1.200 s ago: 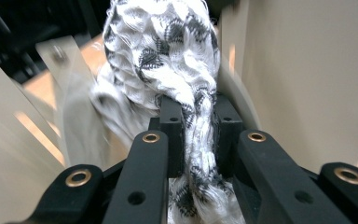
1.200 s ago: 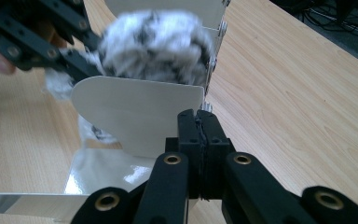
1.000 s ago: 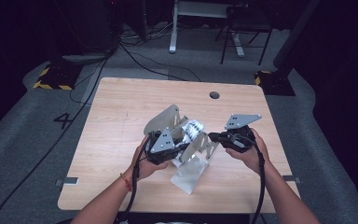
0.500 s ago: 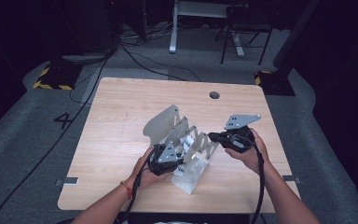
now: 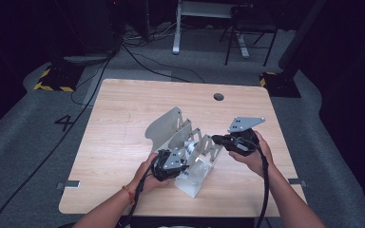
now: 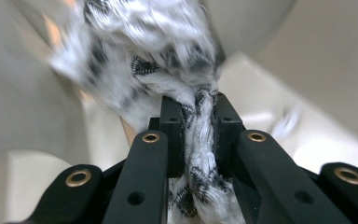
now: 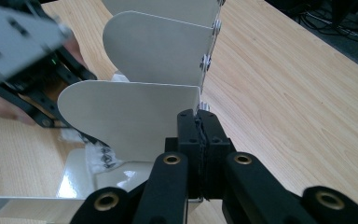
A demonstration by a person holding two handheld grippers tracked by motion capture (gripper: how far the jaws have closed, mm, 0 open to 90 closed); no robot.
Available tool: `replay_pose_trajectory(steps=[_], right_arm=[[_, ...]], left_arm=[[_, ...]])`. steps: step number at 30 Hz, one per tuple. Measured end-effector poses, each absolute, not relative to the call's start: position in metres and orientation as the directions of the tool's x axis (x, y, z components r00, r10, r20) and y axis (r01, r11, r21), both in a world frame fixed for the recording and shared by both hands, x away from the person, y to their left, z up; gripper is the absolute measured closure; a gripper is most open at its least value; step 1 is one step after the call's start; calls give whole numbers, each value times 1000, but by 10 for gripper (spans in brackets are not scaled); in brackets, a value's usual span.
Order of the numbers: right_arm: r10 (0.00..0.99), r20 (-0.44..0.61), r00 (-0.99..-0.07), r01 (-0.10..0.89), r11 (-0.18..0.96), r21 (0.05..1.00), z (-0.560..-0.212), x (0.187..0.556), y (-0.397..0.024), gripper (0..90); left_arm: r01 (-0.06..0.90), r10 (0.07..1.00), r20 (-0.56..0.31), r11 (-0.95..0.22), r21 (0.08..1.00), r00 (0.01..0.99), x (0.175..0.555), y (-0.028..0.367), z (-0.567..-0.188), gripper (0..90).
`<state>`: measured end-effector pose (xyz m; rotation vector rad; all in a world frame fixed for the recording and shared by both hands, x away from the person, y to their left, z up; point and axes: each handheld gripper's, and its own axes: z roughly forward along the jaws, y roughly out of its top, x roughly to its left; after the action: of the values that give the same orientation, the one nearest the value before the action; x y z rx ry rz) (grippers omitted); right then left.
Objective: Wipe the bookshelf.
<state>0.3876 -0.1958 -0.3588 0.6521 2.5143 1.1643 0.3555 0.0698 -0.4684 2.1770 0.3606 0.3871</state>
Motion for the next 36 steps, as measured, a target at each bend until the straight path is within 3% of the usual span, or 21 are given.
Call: replay_pose_trajectory(steps=[5,12,29,36], right_arm=[[514,-72,-855,277,568,775,-359,387,-196,894],[513,-73,-855,276,571,773,-360,388,-196,893],[512,-74,-856,276,573,772,-359,388,-196,893],[513,-76,-855,275,572,773,-360,387,-196,893]], left_arm=[[59,397,147,-462,885,906,354,76,-440,792],[12,402,166,-404,915,900,352,83,-416,791],[95,323,158,-644,759,933,346,72,-475,790],[86,332,175,-642,762,927,347,74,-471,789]])
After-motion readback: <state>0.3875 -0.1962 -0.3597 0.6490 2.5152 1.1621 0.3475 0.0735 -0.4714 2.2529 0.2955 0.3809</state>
